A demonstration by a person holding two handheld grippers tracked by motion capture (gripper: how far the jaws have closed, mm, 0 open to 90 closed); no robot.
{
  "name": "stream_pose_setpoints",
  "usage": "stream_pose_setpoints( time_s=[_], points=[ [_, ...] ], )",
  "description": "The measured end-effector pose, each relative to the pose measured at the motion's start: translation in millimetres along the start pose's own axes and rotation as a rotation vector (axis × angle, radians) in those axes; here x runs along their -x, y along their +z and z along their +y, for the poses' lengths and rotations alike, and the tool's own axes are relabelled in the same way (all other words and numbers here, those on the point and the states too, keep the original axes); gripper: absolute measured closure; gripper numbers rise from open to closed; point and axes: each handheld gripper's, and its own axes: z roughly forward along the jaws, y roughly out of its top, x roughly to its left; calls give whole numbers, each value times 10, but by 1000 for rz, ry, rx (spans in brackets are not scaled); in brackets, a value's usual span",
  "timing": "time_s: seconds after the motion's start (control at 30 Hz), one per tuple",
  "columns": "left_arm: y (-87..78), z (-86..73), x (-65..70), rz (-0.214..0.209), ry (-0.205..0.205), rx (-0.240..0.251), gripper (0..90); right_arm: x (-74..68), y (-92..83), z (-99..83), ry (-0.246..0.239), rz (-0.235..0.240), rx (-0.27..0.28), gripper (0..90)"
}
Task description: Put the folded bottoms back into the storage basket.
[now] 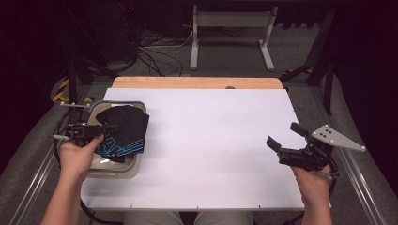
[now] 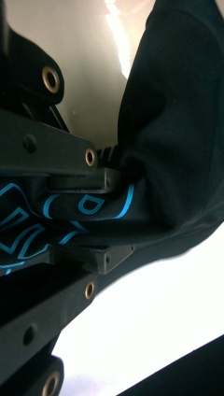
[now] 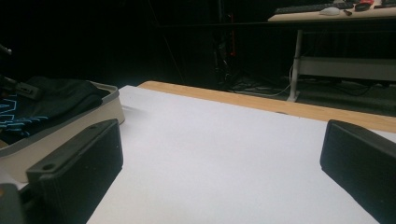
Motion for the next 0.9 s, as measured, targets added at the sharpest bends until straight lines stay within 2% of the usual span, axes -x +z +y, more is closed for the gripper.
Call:
stream_pose_setpoints(
  time_s=[0.23,0.3,0.43,0.53,0.6,0.67,0.83,0.9],
  points=[
    [110,10,-156,16,-34,-38,717,-16,37,-14,-2,6,-12,0],
    [147,17,-173,19,-50,-48,717,-13,39,-17,-3,6,-14,0],
    [199,24,-189,50,-44,-74,717,-3,35,-19,0,5,-14,0],
    [257,31,-218,46,-60,-97,717,-1,35,-19,1,4,-14,0],
    [304,52,-243,64,-72,-120,717,-7,42,-20,-2,7,-16,0],
    [337,68,-269,90,-86,-134,716,-20,51,-21,-4,12,-18,0],
    [396,79,-263,218,-57,-179,715,-23,49,-19,-9,17,-21,0],
    [410,80,-247,246,-61,-183,705,-13,45,-20,-7,14,-21,0]
  ],
)
